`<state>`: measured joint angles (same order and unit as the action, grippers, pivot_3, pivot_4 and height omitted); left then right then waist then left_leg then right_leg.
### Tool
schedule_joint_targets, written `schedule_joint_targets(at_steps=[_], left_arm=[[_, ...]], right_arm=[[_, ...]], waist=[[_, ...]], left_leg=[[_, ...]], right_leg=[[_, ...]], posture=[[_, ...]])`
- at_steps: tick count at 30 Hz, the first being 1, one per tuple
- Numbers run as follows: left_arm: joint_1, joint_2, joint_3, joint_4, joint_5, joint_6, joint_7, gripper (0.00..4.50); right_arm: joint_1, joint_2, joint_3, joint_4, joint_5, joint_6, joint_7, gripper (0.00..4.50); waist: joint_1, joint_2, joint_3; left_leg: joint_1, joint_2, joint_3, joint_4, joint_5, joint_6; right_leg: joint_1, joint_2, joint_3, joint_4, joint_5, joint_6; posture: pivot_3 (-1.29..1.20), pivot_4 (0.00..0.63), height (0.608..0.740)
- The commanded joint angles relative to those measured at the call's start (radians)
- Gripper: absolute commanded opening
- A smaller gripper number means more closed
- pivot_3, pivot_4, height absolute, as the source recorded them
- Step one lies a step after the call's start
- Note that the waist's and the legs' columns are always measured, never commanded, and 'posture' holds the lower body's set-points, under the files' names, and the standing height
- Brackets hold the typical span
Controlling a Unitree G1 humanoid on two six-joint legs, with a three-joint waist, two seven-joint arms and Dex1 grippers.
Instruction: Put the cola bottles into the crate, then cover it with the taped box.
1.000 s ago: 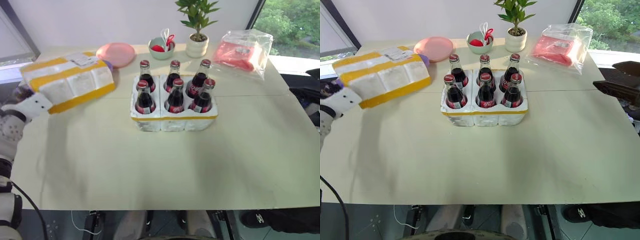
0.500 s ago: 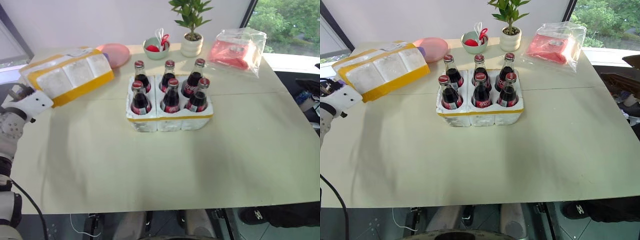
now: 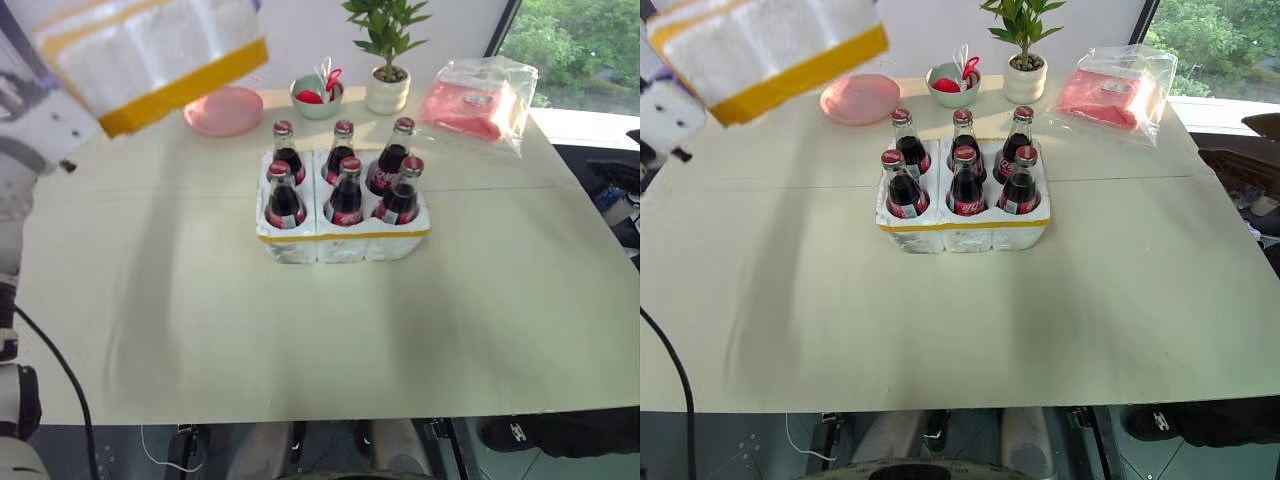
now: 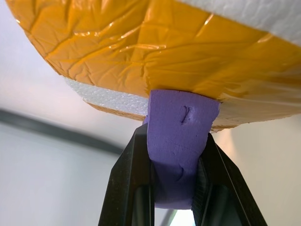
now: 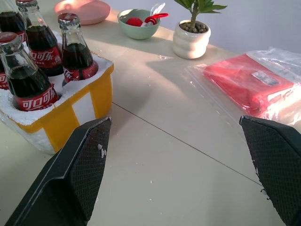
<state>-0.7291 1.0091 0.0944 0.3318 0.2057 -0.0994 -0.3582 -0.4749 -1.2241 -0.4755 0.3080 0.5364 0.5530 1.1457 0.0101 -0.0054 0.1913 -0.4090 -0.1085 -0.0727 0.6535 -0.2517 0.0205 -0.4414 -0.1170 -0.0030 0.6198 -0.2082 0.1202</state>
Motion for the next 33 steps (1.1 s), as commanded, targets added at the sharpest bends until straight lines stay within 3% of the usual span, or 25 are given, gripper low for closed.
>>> schedule_joint_targets(at_steps=[1, 7, 13, 20, 33], left_arm=[[-0.067, -0.004, 0.015, -0.165, -0.11, 0.01, -0.133, 0.37], [-0.076, -0.009, -0.078, -0.325, -0.124, 0.018, -0.319, 0.37], [-0.027, -0.002, -0.148, -0.385, -0.056, -0.049, -0.397, 0.37], [0.018, -0.064, -0.164, -0.47, -0.007, -0.005, -0.389, 0.37], [0.123, -0.102, -0.218, -0.47, 0.224, -0.121, -0.289, 0.37]], right_arm=[[-0.027, 0.007, -0.002, 0.006, -0.003, -0.031, 0.0, 4.5], [-0.019, 0.025, 0.011, 0.004, -0.009, -0.05, 0.003, 4.5], [0.03, 0.032, -0.029, -0.047, 0.018, -0.024, 0.005, 4.5], [0.088, 0.045, -0.071, -0.106, 0.036, 0.004, -0.015, 4.5], [0.106, 0.091, -0.062, -0.244, 0.1, 0.082, -0.043, 4.5]], waist=[[0.0, 0.0, 0.0], [-0.006, 0.001, 0.0], [-0.008, 0.001, 0.0], [-0.001, 0.001, 0.0], [0.001, 0.001, 0.0]], left_leg=[[0.0, 0.0, 0.0, 0.0, 0.0, 0.0], [0.001, 0.0, 0.001, 0.0, 0.0, 0.0], [0.001, 0.0, 0.001, 0.0, 0.0, 0.0], [0.001, 0.0, 0.001, 0.002, 0.0, 0.001], [0.001, 0.001, 0.001, 0.004, -0.001, 0.002]], right_leg=[[0.0, 0.0, 0.0, 0.0, 0.0, 0.0], [0.0, 0.002, 0.0, 0.0, 0.0, 0.0], [0.0, 0.003, 0.001, 0.001, 0.0, 0.0], [0.002, 0.003, 0.001, 0.001, 0.0, 0.0], [0.003, 0.003, 0.001, 0.001, 0.0, 0.0]], posture=[[0.0, 0.15, 0.74], [0.0, 0.15, 0.74], [0.0, 0.15, 0.74], [0.0, 0.15, 0.74], [0.0, 0.15, 0.74]])
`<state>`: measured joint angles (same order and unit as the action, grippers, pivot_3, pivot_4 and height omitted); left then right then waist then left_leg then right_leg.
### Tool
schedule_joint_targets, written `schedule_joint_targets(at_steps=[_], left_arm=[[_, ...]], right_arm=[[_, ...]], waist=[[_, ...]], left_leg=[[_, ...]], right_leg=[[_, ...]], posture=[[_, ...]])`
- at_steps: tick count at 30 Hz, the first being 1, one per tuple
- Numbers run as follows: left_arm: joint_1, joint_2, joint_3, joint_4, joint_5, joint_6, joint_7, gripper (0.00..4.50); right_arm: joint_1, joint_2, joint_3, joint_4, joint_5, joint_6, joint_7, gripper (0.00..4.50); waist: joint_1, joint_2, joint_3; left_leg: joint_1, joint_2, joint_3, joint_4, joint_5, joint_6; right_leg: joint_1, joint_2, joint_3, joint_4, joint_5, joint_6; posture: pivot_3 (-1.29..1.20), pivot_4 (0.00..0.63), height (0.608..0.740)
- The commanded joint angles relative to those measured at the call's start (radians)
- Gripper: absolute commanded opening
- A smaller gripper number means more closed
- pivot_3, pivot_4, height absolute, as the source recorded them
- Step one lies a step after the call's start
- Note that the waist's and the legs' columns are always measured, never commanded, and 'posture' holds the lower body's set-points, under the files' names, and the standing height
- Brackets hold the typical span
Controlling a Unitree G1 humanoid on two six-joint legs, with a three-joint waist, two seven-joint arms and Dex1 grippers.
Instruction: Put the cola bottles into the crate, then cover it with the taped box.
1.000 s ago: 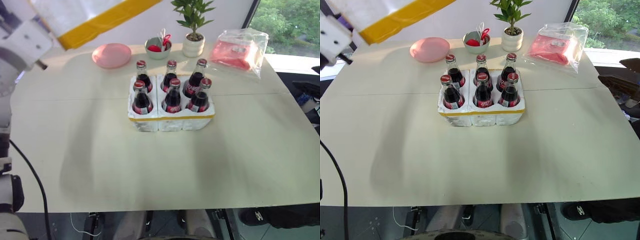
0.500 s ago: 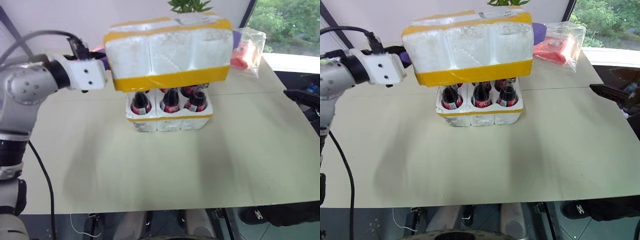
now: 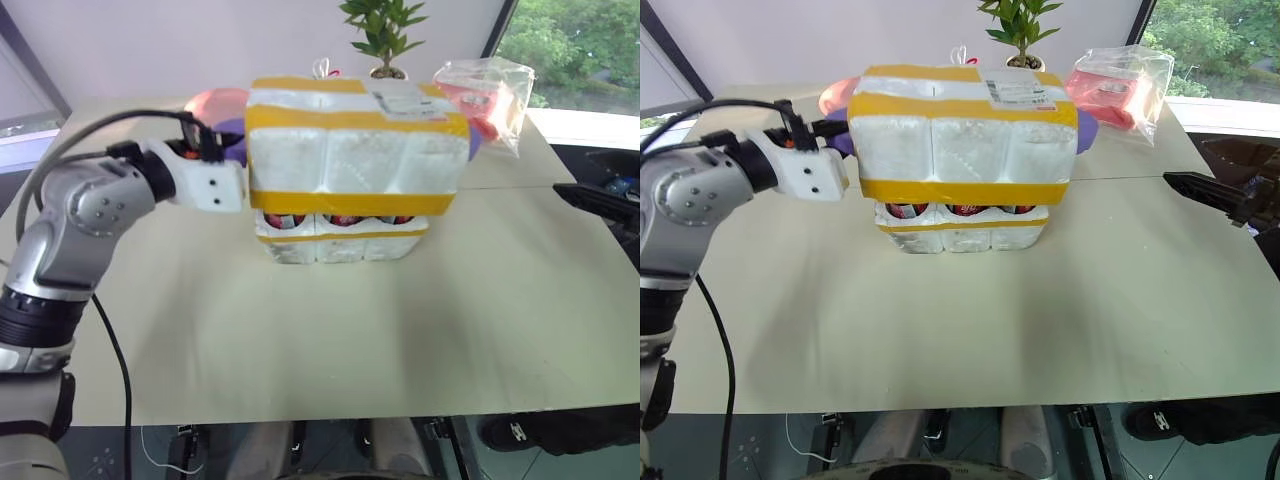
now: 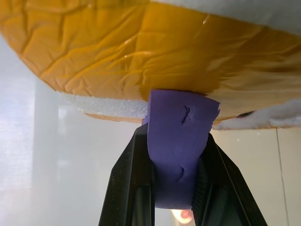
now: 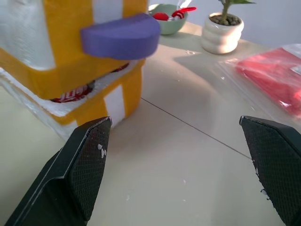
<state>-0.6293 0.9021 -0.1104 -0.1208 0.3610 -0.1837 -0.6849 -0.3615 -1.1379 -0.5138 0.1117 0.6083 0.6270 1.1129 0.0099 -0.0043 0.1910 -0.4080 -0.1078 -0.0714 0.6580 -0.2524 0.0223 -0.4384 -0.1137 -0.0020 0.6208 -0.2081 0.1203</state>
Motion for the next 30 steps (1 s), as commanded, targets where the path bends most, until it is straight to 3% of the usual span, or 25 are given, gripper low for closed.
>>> schedule_joint_targets(at_steps=[1, 5, 9, 14, 17, 19, 21, 22, 30], left_arm=[[0.04, -0.002, -0.028, -0.018, 0.11, -0.05, 0.064, 0.37], [0.084, -0.038, -0.048, -0.016, 0.178, -0.058, 0.123, 2.38], [0.136, -0.07, 0.025, -0.038, 0.074, 0.032, 0.082, 4.36], [0.149, -0.103, 0.219, -0.092, -0.237, 0.272, -0.025, 4.36], [0.126, -0.1, 0.373, -0.143, -0.55, 0.583, -0.143, 4.36], [0.106, -0.068, 0.488, -0.161, -0.82, 0.911, -0.217, 4.36], [0.094, 0.007, 0.628, -0.126, -1.096, 1.163, -0.335, 4.36], [0.102, 0.052, 0.666, -0.106, -1.171, 1.233, -0.389, 4.36], [0.3, 0.282, 0.683, -0.082, -1.229, 1.243, -0.616, 4.36]], right_arm=[[-0.01, 0.01, -0.019, -0.057, 0.033, 0.015, -0.013, 4.5], [-0.018, 0.027, 0.003, -0.08, 0.042, 0.032, -0.017, 4.5], [-0.02, 0.035, 0.023, -0.11, 0.056, 0.045, -0.014, 4.5], [-0.003, 0.033, 0.022, -0.151, 0.106, 0.112, 0.006, 4.5], [0.01, 0.033, 0.013, -0.165, 0.124, 0.123, 0.027, 4.5], [0.012, 0.033, 0.024, -0.166, 0.106, 0.093, 0.033, 4.5], [0.003, 0.026, 0.048, -0.157, 0.098, 0.067, 0.066, 4.5], [-0.005, 0.021, 0.059, -0.151, 0.099, 0.062, 0.081, 4.5], [-0.095, -0.009, 0.143, -0.064, 0.069, 0.019, 0.167, 4.5]], waist=[[0.002, 0.0, 0.0], [0.005, 0.0, 0.0], [0.004, 0.0, 0.0], [0.002, 0.0, 0.0], [0.001, 0.0, 0.0], [0.0, 0.0, 0.0], [-0.005, -0.001, 0.0], [-0.008, -0.001, 0.001], [-0.023, 0.0, 0.0]], left_leg=[[0.0, 0.0, 0.0, 0.0, 0.0, 0.0], [0.0, 0.0, 0.0, 0.002, 0.0, 0.001], [0.0, 0.0, 0.0, 0.004, -0.001, 0.002], [0.0, 0.0, -0.001, 0.004, -0.001, 0.002], [0.0, 0.0, -0.001, 0.004, -0.001, 0.002], [0.0, 0.0, -0.001, 0.005, -0.001, 0.002], [0.0, 0.0, -0.001, 0.005, -0.001, 0.002], [0.0, 0.0, -0.001, 0.005, -0.001, 0.002], [0.002, 0.001, -0.001, 0.005, -0.001, 0.002]], right_leg=[[0.0, 0.0, 0.0, 0.0, 0.0, 0.0], [0.001, 0.0, 0.0, 0.0, 0.0, 0.0], [0.002, 0.0, 0.0, 0.0, 0.001, 0.001], [0.002, 0.0, -0.001, 0.0, 0.001, 0.001], [0.002, 0.0, -0.001, 0.0, 0.001, 0.001], [0.002, 0.0, -0.001, 0.0, 0.001, 0.001], [0.002, 0.001, -0.001, 0.001, 0.0, 0.001], [0.002, 0.001, -0.001, 0.002, 0.0, 0.002], [0.004, 0.0, 0.0, 0.002, 0.0, 0.001]], posture=[[0.0, 0.15, 0.74], [0.0, 0.15, 0.74], [0.0, 0.15, 0.74], [0.0, 0.15, 0.74], [0.0, 0.15, 0.74], [0.0, 0.15, 0.74], [0.0, 0.15, 0.74], [0.0, 0.15, 0.74], [0.0, 0.15, 0.74]])
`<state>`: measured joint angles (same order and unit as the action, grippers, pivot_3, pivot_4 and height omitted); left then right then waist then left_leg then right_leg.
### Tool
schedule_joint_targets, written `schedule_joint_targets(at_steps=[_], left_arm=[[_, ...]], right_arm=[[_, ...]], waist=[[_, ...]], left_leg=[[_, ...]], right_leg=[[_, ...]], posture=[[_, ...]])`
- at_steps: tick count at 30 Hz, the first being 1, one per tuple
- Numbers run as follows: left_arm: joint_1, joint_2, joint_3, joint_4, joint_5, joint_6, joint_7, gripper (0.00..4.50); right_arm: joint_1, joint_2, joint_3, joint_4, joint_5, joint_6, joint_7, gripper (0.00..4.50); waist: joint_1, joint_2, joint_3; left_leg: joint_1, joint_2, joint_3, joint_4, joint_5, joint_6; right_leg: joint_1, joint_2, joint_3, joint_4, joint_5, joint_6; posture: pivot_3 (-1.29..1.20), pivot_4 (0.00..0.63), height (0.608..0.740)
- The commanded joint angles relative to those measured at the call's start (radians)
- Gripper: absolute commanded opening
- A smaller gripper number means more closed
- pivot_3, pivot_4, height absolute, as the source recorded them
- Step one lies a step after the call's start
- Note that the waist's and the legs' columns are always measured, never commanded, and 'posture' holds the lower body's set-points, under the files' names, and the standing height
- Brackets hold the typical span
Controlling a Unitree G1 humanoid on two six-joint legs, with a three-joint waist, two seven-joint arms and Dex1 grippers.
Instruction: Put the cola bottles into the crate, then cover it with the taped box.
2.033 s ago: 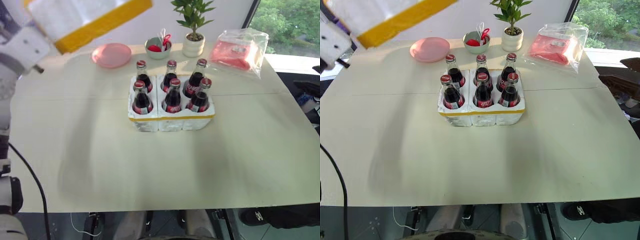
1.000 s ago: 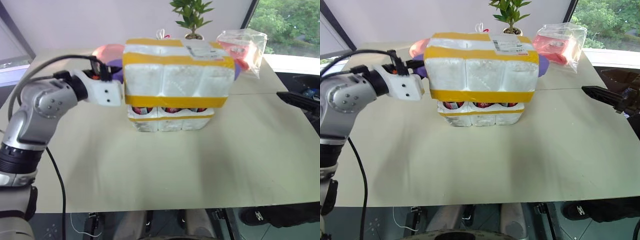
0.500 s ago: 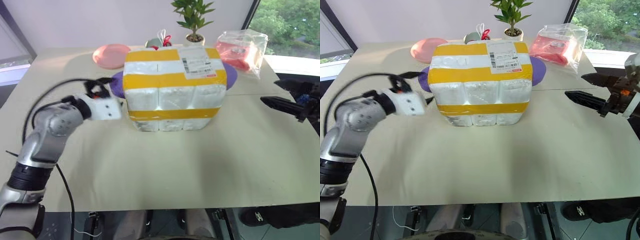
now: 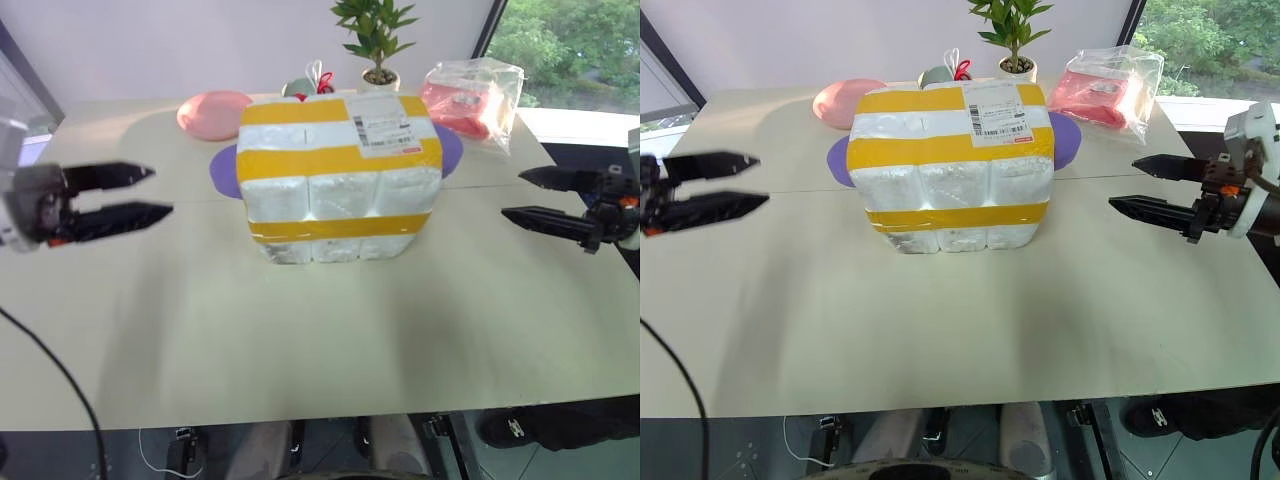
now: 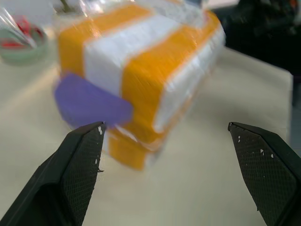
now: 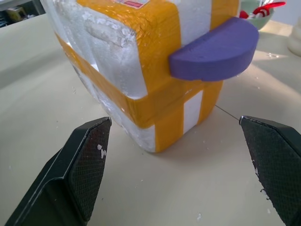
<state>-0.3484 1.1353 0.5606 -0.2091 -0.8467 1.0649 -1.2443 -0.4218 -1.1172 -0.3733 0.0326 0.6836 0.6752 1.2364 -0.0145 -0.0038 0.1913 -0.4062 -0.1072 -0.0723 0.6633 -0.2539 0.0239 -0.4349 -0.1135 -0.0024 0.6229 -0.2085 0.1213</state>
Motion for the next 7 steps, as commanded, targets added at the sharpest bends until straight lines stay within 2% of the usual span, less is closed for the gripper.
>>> schedule_joint_targets(at_steps=[1, 7], left_arm=[[0.033, 0.062, 0.013, 0.013, -0.023, -0.01, -0.072, 4.36], [0.09, 0.12, -0.03, 0.033, 0.044, -0.098, -0.098, 4.36]], right_arm=[[-0.04, -0.033, 0.009, 0.024, -0.008, -0.034, 0.058, 4.5], [-0.07, -0.034, 0.041, 0.048, -0.021, -0.06, 0.112, 4.5]], waist=[[0.003, 0.0, 0.0], [0.003, 0.0, 0.0]], left_leg=[[0.0, 0.0, 0.0, 0.0, 0.0, 0.0], [-0.001, 0.0, 0.0, -0.001, 0.0, 0.0]], right_leg=[[0.0, 0.0, 0.0, 0.0, 0.0, 0.0], [0.0, -0.003, 0.0, -0.003, 0.0, 0.0]], posture=[[0.0, 0.15, 0.74], [0.0, 0.15, 0.74]])
